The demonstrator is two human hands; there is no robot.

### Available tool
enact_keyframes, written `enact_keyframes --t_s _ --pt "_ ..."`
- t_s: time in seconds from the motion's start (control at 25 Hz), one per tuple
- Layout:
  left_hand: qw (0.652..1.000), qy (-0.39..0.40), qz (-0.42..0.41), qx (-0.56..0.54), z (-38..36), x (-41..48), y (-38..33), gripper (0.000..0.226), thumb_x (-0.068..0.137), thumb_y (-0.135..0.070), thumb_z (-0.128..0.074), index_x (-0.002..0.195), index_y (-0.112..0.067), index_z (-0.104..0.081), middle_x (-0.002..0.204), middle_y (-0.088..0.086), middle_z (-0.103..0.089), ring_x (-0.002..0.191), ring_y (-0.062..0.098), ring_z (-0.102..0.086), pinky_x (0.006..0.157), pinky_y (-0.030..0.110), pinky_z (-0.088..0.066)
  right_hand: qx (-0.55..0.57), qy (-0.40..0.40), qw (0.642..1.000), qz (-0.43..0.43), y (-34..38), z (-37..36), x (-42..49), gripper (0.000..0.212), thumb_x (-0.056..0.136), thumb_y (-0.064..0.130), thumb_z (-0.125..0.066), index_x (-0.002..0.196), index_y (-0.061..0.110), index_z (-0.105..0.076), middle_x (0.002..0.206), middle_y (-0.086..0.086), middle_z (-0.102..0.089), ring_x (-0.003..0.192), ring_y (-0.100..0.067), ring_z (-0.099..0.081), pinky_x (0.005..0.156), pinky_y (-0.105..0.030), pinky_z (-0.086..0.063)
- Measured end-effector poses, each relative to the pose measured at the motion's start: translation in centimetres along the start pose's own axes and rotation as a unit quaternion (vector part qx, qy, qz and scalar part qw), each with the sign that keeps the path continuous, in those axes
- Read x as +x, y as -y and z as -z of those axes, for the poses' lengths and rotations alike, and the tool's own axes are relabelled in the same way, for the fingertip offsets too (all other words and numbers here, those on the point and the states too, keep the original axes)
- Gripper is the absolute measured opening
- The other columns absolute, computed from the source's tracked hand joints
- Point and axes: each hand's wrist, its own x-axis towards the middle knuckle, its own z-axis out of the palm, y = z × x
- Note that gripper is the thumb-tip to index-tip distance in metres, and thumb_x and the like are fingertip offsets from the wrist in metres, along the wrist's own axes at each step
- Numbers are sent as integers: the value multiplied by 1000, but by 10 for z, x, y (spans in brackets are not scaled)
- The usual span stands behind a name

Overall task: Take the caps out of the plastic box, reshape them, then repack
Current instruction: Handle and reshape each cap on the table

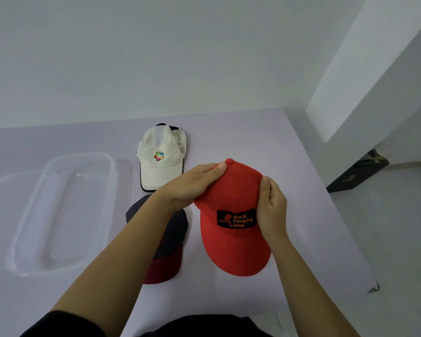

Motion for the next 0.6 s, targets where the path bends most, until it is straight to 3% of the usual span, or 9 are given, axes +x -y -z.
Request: enact_keyframes --t_s 0.12,0.16,0.28,0.36,0.52,0.6 --pt "999 -4 3 -52 -5 2 8 32 100 -37 -34 103 -28 -64 96 -14 -73 90 -3 -68 78 11 -53 78 116 986 -89 -7 6 4 63 85 68 -37 107 14 -62 110 -4 -66 103 -14 -63 93 -35 -50" --pt "998 -17 -5 -52 -5 4 8 33 100 -39 -32 103 -28 -63 97 -15 -71 90 -6 -67 77 9 -52 116 157 973 -121 -8 10 5 72 75 76 -44 114 18 -62 116 -2 -66 109 -14 -62 96 -35 -50" --pt "998 -41 -32 -24 -4 6 5 35 100 -42 -30 112 -29 -60 106 -16 -66 95 -8 -64 81 7 -49 284 242 894 -248 -9 20 -2 66 64 68 -58 111 23 -67 104 -1 -73 97 -15 -69 74 -29 -57" --pt "997 -40 -57 20 -5 8 5 35 99 -42 -31 115 -30 -60 112 -12 -66 103 -4 -63 86 9 -48 349 300 844 -276 -10 23 -10 58 59 59 -73 105 24 -72 107 -6 -72 99 -20 -68 76 -34 -57" --pt "991 -89 -89 37 -2 13 15 40 98 -45 -35 113 -24 -65 120 -4 -65 114 8 -58 100 26 -44 341 333 835 -275 -28 19 -13 63 53 51 -84 105 18 -72 112 -10 -70 104 -25 -66 85 -37 -55" --pt "994 -101 -28 26 6 15 29 50 92 -61 -35 114 -28 -65 120 -5 -65 114 11 -59 103 35 -44 353 293 847 -267 -31 18 -9 68 54 51 -84 110 16 -69 114 -14 -68 104 -28 -65 85 -39 -55"
